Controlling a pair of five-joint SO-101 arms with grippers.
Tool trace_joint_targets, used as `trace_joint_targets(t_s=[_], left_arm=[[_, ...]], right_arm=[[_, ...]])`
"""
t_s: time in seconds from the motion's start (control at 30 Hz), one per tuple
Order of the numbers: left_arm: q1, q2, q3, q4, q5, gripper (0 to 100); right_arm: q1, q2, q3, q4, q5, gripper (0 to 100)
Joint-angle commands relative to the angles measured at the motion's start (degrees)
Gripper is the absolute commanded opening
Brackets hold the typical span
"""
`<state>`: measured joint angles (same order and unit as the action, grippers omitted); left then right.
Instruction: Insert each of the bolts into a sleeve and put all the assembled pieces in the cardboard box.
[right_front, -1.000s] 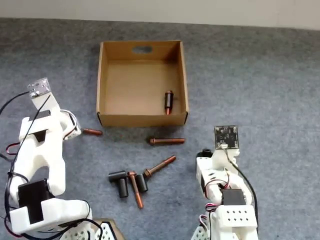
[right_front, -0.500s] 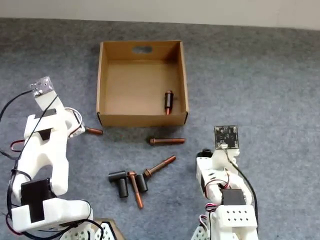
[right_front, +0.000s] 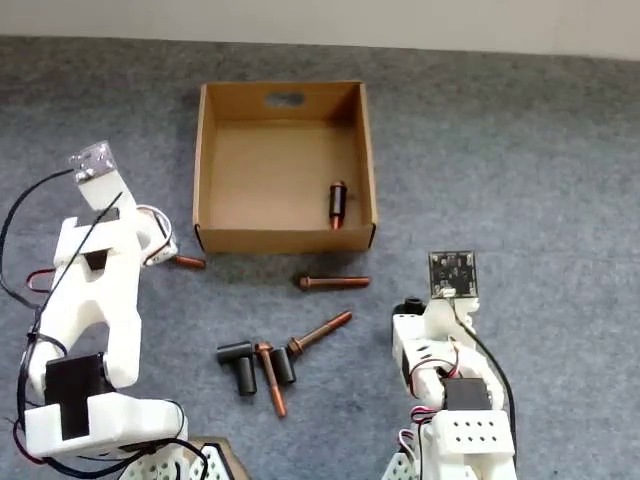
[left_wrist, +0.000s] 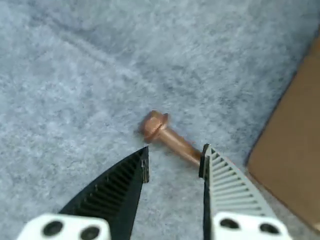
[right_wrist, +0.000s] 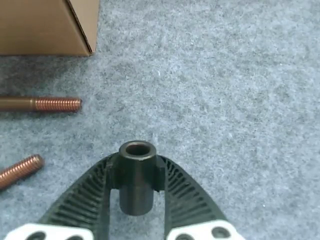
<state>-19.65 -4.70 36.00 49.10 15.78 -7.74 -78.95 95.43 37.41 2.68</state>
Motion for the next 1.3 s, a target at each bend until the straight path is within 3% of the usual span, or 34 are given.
trace_joint_targets(t_s=[0.0, 0.43, 0.83, 1.1, 1.27], left_arm=[[1.54, -0.22, -5.41, 5.10, 2.90, 20], [5.14, 0.04, -5.14, 14.15, 15.38, 20], [4.44, 0.13, 1.45, 1.85, 20.75, 20], [4.09, 1.10, 3.12, -0.97, 20.84, 20], [2.24, 9.71, -2.07, 0.00, 23.21, 19]], right_arm=[[0.40, -0.66, -0.66, -1.10, -0.09, 0.6], [0.40, -0.66, -1.19, -1.10, -0.09, 0.6], [0.40, -0.66, -1.10, -1.10, -0.09, 0.6], [0.57, -0.66, -1.19, -0.92, -0.09, 0.6], [0.57, -0.66, -1.19, -0.84, -0.09, 0.6]])
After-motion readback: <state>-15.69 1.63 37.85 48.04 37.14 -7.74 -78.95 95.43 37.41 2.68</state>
